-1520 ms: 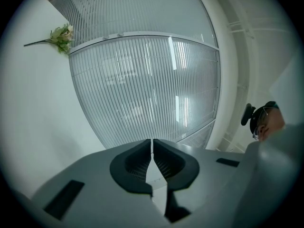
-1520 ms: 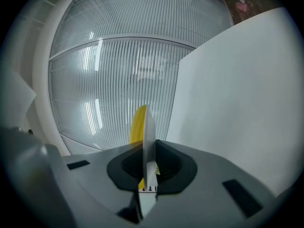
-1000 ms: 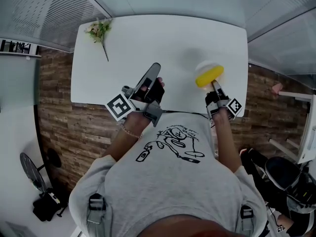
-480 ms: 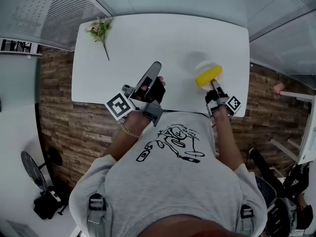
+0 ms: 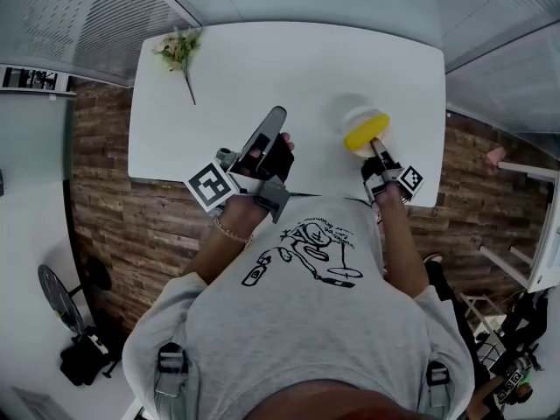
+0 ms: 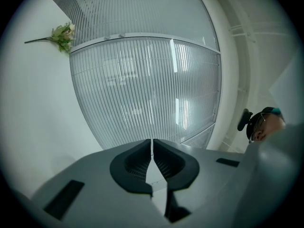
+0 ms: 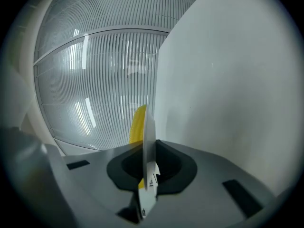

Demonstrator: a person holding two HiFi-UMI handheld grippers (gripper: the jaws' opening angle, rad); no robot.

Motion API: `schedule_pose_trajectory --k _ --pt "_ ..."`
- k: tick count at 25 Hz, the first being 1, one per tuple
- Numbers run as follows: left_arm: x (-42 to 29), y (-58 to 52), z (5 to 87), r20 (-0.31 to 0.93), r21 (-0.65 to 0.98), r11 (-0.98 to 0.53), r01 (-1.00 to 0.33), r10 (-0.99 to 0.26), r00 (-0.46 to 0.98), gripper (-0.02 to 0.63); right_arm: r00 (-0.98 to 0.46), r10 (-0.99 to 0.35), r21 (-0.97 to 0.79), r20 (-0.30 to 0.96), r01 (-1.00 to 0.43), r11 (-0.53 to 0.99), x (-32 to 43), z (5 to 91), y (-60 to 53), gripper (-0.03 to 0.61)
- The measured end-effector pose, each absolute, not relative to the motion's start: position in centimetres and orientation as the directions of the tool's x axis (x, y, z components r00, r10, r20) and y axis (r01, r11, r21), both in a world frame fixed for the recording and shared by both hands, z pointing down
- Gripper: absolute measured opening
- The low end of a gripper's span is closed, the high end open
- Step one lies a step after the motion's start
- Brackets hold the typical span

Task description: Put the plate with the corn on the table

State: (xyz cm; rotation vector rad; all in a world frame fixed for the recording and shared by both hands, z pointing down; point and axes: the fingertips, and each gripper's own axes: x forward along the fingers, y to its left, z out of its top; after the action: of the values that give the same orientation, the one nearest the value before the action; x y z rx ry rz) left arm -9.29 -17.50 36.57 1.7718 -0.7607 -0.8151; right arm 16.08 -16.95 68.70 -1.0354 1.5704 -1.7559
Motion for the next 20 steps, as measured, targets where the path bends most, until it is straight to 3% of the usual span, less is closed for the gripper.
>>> schedule_pose_trajectory --k 20 --pt "-9.3 -17.5 36.5 -0.174 0.944 -0.301 -0.132 -0.798 0.577 0.029 -0.551 -0.811 -0.979 0.197 -0.073 -0.189 16.5 72.3 -16.7 0.028"
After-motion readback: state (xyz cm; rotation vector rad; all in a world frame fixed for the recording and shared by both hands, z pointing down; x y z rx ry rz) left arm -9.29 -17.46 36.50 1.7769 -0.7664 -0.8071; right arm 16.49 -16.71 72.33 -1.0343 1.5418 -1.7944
